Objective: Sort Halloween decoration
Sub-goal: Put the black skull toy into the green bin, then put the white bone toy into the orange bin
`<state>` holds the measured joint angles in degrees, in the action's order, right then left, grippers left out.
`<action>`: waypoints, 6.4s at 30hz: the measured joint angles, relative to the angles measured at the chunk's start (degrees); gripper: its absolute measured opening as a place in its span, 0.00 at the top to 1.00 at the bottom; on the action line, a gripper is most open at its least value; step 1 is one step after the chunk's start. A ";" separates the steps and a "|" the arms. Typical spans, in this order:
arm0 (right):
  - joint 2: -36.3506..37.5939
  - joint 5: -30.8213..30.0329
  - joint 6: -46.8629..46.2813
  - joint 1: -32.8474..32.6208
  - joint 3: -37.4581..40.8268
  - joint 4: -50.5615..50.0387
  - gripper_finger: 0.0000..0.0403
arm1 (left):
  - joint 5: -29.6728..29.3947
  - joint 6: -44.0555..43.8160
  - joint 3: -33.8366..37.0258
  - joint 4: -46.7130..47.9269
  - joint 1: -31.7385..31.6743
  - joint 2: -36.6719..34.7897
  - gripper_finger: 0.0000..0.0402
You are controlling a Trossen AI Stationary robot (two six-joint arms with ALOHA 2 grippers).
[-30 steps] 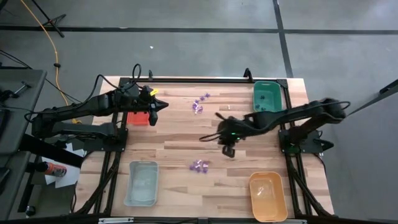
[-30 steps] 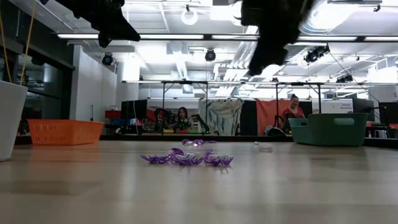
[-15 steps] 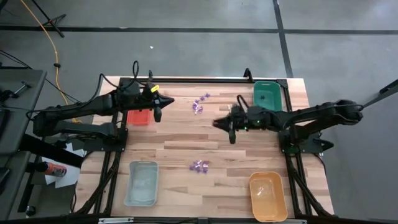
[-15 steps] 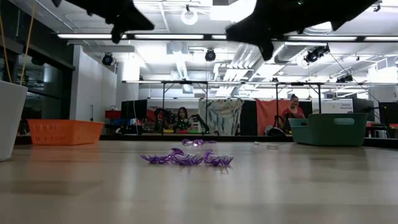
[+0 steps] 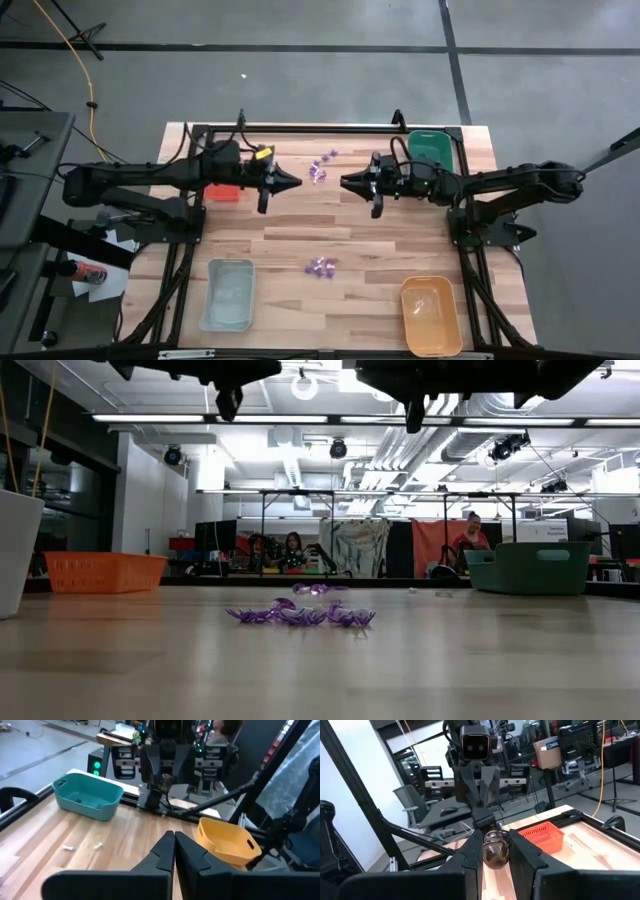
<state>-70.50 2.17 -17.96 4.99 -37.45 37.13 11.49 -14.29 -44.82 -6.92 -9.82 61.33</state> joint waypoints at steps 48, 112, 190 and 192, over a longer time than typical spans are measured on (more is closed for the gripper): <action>2.92 -30.26 -40.32 27.90 -6.61 -89.37 0.76 | -0.12 -0.52 0.00 2.77 -0.64 0.91 1.00; -50.27 -2.05 11.46 37.15 -55.71 -107.03 0.75 | -0.29 -3.12 0.00 2.79 -0.66 0.91 1.00; -44.03 -10.93 -26.38 21.76 -36.83 -82.00 0.96 | -0.10 -6.66 -0.02 5.65 -0.63 0.22 1.00; -43.48 -11.27 -24.61 21.49 -36.70 -81.90 0.98 | -0.05 -6.64 -0.02 5.40 -0.66 -1.20 1.00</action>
<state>-113.98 -9.09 -42.56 26.49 -74.16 -44.78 11.44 -20.93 -44.84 -1.51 -10.48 60.13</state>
